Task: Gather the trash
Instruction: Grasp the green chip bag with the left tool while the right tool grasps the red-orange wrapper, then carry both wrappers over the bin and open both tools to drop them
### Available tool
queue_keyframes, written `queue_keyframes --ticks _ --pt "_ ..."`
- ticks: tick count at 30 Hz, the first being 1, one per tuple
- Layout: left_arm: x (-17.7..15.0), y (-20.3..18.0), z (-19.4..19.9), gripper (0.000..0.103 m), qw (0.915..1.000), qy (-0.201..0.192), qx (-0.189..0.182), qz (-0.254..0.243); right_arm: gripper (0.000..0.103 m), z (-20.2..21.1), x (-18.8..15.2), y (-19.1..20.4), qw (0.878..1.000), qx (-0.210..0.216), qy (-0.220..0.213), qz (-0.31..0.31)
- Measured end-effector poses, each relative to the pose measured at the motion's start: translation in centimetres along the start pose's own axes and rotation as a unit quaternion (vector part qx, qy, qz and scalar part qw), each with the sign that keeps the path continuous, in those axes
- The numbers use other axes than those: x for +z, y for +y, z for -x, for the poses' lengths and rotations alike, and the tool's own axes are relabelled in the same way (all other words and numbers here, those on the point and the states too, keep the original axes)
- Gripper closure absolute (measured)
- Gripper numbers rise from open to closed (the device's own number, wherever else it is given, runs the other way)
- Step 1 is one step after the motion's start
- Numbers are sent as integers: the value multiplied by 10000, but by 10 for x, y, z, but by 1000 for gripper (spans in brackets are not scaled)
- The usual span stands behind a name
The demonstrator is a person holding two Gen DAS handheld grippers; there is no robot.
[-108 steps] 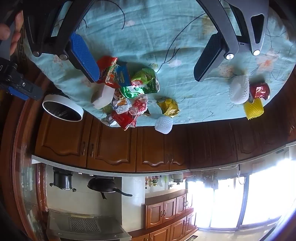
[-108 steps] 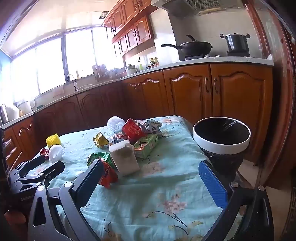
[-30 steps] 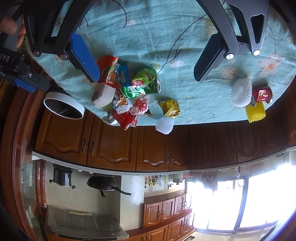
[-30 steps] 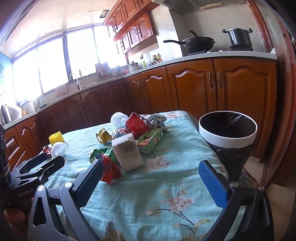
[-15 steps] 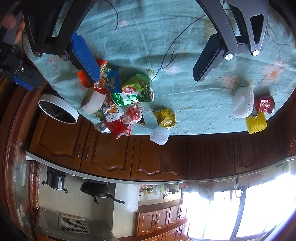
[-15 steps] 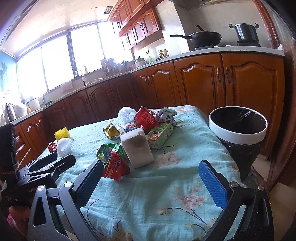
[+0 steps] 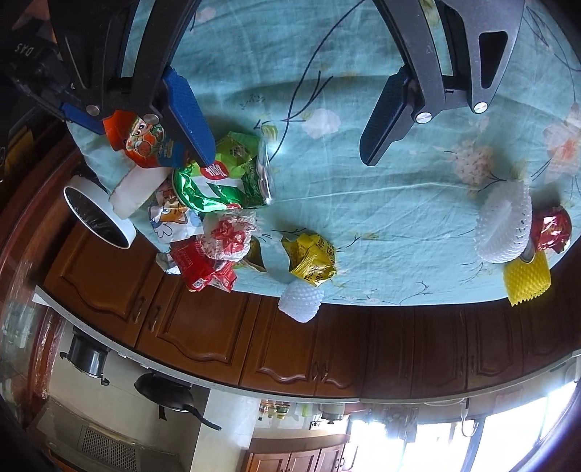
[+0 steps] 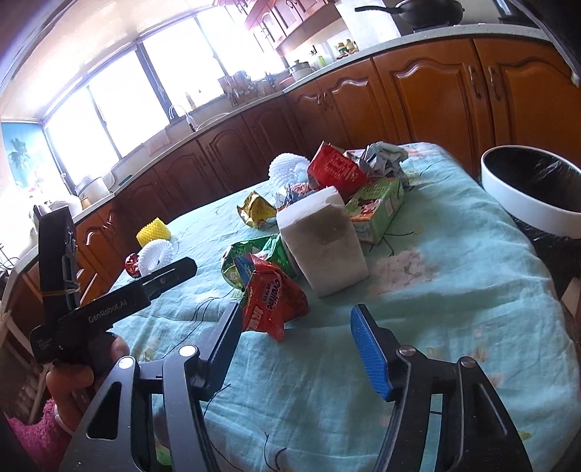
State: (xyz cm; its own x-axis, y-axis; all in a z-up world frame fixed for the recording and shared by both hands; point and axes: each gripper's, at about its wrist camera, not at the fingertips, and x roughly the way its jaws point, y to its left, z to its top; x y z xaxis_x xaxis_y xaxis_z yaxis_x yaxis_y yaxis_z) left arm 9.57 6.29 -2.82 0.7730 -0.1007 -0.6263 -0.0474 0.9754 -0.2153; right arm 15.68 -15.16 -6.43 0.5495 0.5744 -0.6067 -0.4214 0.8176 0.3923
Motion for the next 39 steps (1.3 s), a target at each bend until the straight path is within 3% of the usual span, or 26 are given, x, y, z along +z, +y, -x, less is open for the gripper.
queue_keyframes --ticks 5,7,8,9,17,21,31,39 --pt "17 1 -30 26 9997 236 -57 -50 59 -17 3 0 9996 188 208 -78" --pt "23 0 -43 30 9992 374 -95 -81 80 -22 3 -1 9990 265 328 -157" --pt "25 0 -49 31 9989 436 -145 -75 98 -25 3 -2 9988 269 360 -169" --pt "28 -1 -55 32 9985 514 -186 -72 100 -25 3 -2 9989 264 361 -164" --pt "34 -11 -87 51 9956 850 -368 -136 102 -4 1 -10 9987 423 193 -228" --pt "34 -14 -84 85 9957 755 -521 -147 102 6 1 -11 9989 410 138 -186" --pt "32 -22 -33 91 9976 101 -635 -258 102 33 13 -9 9991 340 -244 -28" --pt "49 -29 2 92 9963 -319 -780 -195 102 51 30 -33 9983 122 -553 -132"
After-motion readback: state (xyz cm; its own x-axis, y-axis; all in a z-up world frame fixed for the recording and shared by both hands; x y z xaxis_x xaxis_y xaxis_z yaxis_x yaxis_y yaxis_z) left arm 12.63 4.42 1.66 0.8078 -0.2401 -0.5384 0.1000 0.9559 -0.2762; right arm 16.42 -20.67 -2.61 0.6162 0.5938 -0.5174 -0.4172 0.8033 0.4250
